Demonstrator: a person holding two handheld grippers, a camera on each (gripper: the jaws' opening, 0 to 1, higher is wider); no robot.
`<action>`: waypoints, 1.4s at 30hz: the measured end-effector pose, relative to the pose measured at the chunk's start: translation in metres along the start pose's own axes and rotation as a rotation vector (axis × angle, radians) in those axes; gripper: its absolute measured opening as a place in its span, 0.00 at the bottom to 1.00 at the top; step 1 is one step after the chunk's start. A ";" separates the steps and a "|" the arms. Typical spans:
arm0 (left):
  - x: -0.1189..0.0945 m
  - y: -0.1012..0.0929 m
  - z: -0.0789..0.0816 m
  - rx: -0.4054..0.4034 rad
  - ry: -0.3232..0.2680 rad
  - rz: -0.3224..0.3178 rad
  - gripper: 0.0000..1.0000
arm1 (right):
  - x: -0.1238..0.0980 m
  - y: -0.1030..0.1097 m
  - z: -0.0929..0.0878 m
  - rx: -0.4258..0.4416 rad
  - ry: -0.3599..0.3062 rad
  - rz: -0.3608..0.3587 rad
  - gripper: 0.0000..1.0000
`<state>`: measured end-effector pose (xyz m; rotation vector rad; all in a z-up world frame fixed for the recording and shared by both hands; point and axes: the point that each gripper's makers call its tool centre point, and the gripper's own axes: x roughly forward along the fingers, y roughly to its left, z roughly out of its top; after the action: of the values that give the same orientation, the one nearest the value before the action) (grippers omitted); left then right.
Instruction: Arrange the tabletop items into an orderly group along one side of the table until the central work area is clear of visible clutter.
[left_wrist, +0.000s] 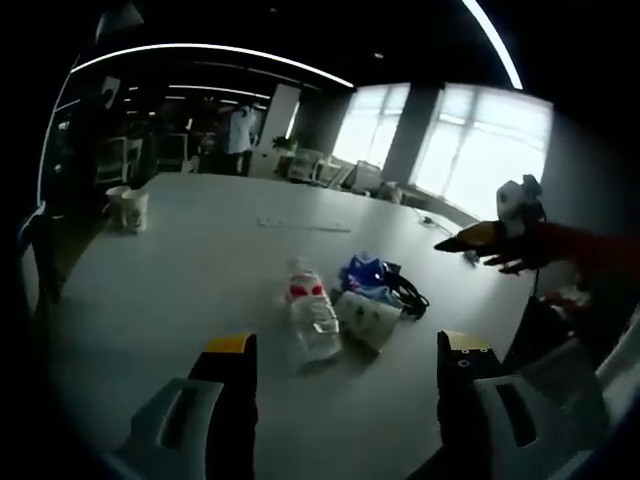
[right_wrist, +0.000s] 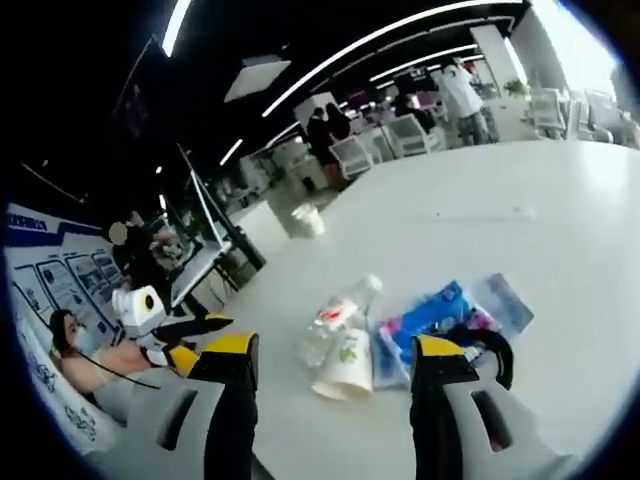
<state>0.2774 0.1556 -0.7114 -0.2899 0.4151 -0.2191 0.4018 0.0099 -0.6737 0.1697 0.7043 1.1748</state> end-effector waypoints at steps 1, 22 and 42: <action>0.002 0.001 -0.001 0.003 0.005 0.004 0.70 | 0.003 0.000 0.000 0.003 0.002 0.006 0.57; 0.037 0.008 -0.008 0.053 0.041 0.024 0.63 | 0.069 0.001 0.002 0.176 0.117 0.146 0.50; 0.068 0.025 -0.011 -0.015 0.082 0.063 0.56 | 0.121 -0.018 0.005 0.318 0.178 0.183 0.46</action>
<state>0.3372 0.1588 -0.7535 -0.2825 0.5067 -0.1666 0.4431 0.1115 -0.7283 0.4066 1.0495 1.2566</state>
